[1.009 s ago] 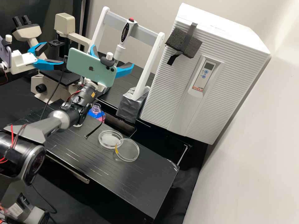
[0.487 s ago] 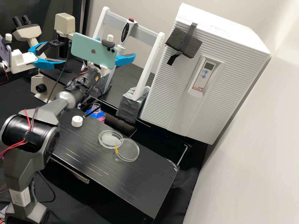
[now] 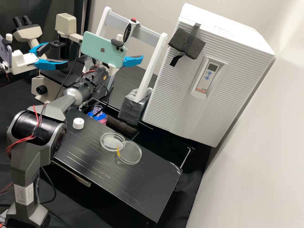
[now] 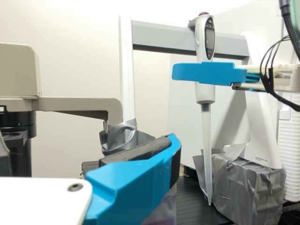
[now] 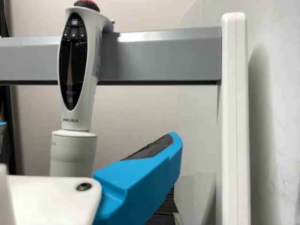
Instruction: Use the pipette
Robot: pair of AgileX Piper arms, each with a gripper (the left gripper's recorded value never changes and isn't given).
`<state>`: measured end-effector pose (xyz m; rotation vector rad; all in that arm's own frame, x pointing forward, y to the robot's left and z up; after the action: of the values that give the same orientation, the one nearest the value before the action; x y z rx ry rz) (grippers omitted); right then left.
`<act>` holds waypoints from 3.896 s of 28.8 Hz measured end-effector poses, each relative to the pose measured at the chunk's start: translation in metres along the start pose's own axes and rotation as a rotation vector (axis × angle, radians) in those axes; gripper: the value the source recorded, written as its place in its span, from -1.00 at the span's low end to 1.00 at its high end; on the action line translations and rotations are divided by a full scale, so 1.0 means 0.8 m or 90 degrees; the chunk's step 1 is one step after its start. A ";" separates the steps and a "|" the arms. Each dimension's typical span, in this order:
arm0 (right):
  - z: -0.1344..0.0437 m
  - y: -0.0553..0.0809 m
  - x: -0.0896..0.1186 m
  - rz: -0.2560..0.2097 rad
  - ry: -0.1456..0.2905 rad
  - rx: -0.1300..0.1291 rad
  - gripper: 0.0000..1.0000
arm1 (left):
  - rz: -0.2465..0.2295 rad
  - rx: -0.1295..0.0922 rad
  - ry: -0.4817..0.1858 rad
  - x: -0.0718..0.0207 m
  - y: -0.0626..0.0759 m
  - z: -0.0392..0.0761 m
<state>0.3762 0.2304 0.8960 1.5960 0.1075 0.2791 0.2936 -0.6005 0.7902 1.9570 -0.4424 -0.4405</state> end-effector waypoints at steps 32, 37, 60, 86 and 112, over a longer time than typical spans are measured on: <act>0.002 -0.003 0.008 -0.007 -0.012 -0.011 -1.00 | -0.007 -0.006 0.000 0.002 -0.002 -0.005; 0.002 -0.003 0.008 -0.007 -0.012 -0.011 -1.00 | -0.007 -0.011 -0.001 0.002 -0.002 -0.005; 0.003 -0.004 0.006 -0.014 -0.016 -0.012 -1.00 | -0.006 -0.013 0.002 0.001 -0.001 -0.008; -0.025 0.021 0.003 0.000 0.008 0.015 -1.00 | -0.005 -0.021 0.006 0.001 0.000 -0.013; -0.030 -0.008 -0.089 0.071 0.068 0.066 -1.00 | -0.010 -0.054 -0.022 0.002 0.004 -0.008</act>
<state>0.3024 0.2368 0.8822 1.6920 0.1173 0.4526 0.2980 -0.5975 0.7957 1.8752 -0.4241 -0.4964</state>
